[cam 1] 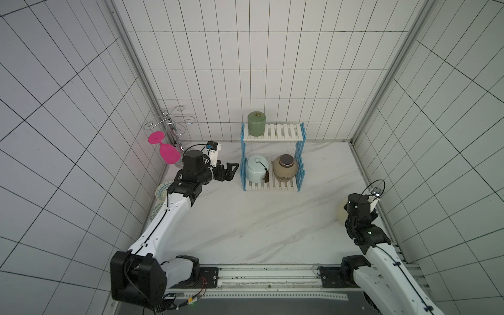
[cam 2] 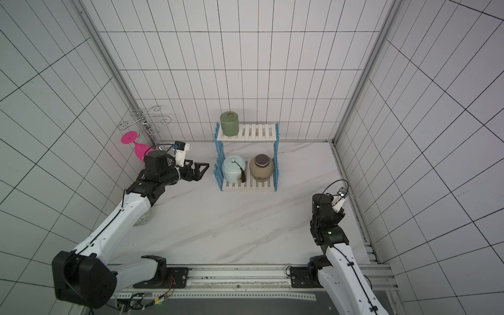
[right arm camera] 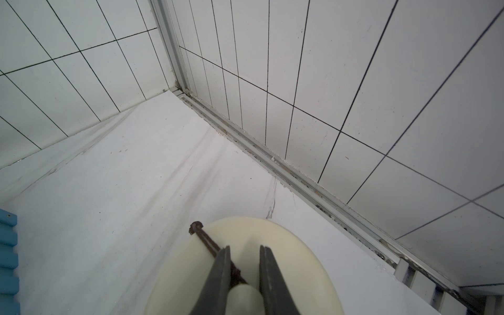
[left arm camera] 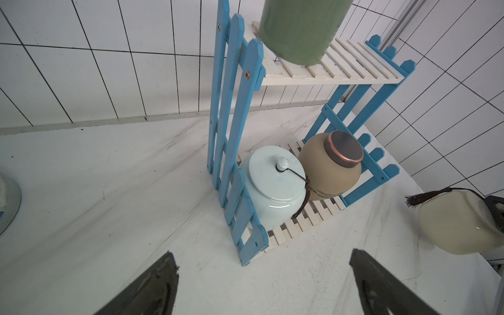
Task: Remove the tea canisters from the shelf
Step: Place the tea canister at the center of the board.
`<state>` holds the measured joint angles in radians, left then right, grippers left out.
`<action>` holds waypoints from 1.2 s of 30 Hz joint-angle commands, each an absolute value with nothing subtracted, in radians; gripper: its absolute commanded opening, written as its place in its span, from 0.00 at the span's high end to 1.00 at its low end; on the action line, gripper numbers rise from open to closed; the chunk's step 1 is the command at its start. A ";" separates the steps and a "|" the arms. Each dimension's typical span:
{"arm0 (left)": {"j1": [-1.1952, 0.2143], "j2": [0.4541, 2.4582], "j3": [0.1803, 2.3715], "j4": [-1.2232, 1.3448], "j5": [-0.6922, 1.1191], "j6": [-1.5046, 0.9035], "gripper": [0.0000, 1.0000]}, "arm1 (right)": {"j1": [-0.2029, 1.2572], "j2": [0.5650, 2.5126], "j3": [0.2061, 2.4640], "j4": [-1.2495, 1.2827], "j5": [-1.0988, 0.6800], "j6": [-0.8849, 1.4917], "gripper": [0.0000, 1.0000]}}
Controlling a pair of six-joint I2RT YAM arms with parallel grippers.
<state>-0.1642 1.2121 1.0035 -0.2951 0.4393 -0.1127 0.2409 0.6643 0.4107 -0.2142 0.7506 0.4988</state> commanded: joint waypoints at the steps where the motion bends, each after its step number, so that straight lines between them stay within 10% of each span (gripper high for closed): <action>1: -0.158 1.220 0.996 -0.272 0.448 -0.104 0.01 | 0.229 0.638 0.393 -0.119 0.819 0.553 1.00; 17: -0.157 1.217 0.996 -0.272 0.449 -0.104 0.01 | 0.220 0.660 0.346 -0.146 0.828 0.623 1.00; 25: -0.151 1.210 1.003 -0.278 0.452 -0.106 0.01 | 0.221 0.665 0.378 -0.192 0.803 0.644 0.64; 36: -0.143 1.205 1.034 -0.303 0.457 -0.097 0.01 | 0.224 0.631 0.532 -0.246 0.691 0.588 0.47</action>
